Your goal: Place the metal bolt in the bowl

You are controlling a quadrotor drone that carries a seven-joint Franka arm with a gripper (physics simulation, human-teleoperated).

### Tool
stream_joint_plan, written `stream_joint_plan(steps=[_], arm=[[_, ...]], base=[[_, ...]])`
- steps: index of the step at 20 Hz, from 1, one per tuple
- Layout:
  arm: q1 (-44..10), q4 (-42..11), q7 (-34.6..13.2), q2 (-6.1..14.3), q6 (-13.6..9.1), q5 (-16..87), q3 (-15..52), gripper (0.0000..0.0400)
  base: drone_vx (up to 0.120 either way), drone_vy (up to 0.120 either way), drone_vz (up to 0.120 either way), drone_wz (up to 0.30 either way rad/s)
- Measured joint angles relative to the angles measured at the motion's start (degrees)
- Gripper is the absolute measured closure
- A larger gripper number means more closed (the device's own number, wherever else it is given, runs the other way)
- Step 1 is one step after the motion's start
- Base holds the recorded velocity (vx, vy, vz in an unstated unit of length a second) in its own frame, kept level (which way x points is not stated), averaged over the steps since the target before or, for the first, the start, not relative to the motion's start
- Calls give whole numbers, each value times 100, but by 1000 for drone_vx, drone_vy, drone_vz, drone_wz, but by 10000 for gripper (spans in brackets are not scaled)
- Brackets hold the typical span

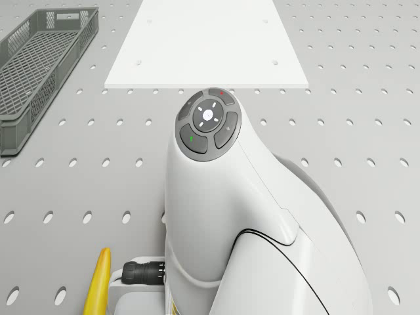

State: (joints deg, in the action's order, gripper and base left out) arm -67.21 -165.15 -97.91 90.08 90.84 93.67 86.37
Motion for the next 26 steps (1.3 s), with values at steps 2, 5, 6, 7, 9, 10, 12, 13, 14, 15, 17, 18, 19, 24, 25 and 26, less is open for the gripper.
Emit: stream_joint_plan(steps=[2,5,6,7,9,10,12,13,14,15,17,18,19,24,25,26], arm=[[-1,0,0,10,9,-4,1,262],[-2,0,-1,24,22,-9,3,262],[-2,0,-1,28,26,-11,4,262],[-2,0,-2,32,30,-12,4,262],[-3,0,-2,41,38,-15,5,262],[-3,0,-2,45,42,-17,6,262],[-3,1,-3,52,49,-20,7,262],[-4,1,-2,56,52,-21,7,262],[-4,1,-4,59,55,-22,8,262],[-4,1,-3,63,59,-24,8,262],[-4,1,-2,70,65,-26,9,262],[-5,1,-3,73,68,-28,10,262],[-5,1,-3,76,71,-29,10,262],[-6,1,-3,90,84,-34,12,262],[-6,1,-4,93,87,-35,12,262],[-6,1,-5,95,89,-36,12,262]], base=[[120,-20,0,0],[120,-27,0,0],[120,0,0,0],[120,0,0,0],[120,0,0,0],[120,0,0,0],[120,0,0,0],[120,0,0,0],[120,0,0,0],[120,0,0,0],[120,0,0,0],[120,0,-40,0],[120,0,-40,0],[120,0,-72,0],[120,0,-120,0],[120,0,-120,0]])
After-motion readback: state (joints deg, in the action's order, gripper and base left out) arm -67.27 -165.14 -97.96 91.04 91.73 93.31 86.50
